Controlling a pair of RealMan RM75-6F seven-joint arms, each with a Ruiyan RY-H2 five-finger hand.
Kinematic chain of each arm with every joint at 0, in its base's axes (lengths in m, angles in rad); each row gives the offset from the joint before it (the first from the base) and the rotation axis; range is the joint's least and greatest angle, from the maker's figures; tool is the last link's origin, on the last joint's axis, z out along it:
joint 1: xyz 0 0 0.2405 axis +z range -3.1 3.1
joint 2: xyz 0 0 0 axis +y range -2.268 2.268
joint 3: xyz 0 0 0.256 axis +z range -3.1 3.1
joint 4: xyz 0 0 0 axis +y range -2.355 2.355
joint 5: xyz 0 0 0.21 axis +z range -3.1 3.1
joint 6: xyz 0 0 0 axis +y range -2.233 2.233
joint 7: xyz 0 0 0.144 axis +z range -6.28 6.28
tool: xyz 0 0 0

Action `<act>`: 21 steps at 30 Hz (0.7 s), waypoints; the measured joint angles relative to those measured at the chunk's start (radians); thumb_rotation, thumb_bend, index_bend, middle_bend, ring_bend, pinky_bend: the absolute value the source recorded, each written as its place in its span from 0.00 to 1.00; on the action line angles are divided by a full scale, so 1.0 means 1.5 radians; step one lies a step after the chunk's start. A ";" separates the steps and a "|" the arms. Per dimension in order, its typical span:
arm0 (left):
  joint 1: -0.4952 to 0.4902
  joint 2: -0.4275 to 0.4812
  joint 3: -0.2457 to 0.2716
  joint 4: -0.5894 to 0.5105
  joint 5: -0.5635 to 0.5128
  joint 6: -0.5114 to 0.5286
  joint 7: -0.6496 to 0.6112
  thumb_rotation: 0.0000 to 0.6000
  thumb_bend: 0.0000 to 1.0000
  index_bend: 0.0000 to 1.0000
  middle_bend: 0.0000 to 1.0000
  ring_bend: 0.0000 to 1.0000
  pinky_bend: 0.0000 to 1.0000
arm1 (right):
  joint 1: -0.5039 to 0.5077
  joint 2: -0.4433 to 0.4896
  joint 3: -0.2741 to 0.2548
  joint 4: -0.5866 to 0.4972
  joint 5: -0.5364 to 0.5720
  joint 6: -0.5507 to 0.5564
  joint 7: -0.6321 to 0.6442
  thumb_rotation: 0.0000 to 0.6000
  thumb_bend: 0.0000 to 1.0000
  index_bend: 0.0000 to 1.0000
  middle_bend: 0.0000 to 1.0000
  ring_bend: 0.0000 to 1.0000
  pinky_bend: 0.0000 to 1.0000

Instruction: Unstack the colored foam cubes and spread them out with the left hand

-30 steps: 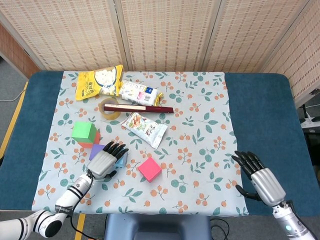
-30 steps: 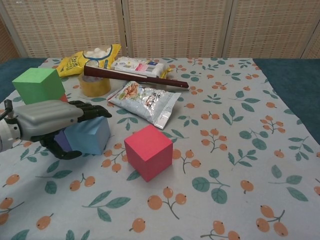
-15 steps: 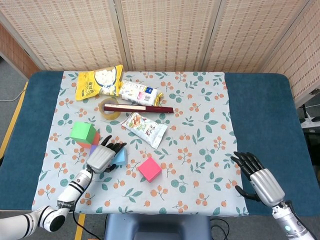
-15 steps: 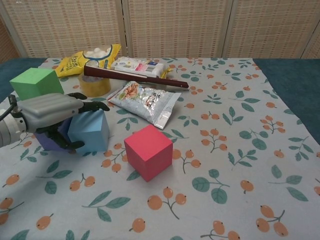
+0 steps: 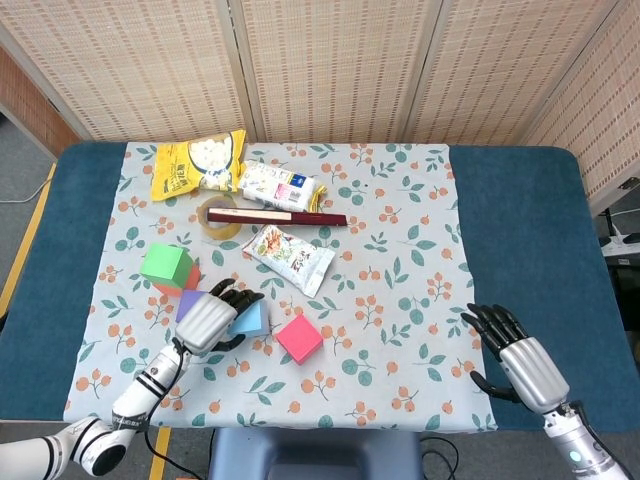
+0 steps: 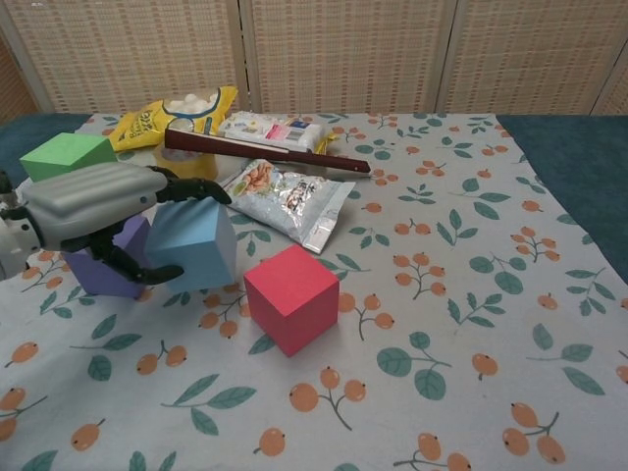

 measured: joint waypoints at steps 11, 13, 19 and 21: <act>0.083 0.085 0.116 -0.106 0.091 0.081 0.023 1.00 0.43 0.35 0.59 0.55 0.08 | 0.000 -0.004 -0.006 0.001 -0.009 -0.004 -0.006 1.00 0.21 0.00 0.00 0.00 0.00; 0.110 0.089 0.137 -0.101 0.095 0.089 0.029 1.00 0.42 0.31 0.55 0.51 0.06 | 0.001 -0.004 -0.010 0.000 -0.013 -0.006 -0.007 1.00 0.21 0.00 0.00 0.00 0.00; 0.130 0.097 0.149 -0.083 0.077 0.074 0.029 1.00 0.36 0.01 0.09 0.06 0.00 | -0.001 -0.004 -0.014 -0.002 -0.022 0.000 -0.010 1.00 0.21 0.00 0.00 0.00 0.00; 0.133 0.100 0.148 -0.082 0.080 0.077 0.025 1.00 0.36 0.00 0.01 0.01 0.00 | -0.001 -0.004 -0.014 -0.002 -0.021 0.001 -0.010 1.00 0.21 0.00 0.00 0.00 0.00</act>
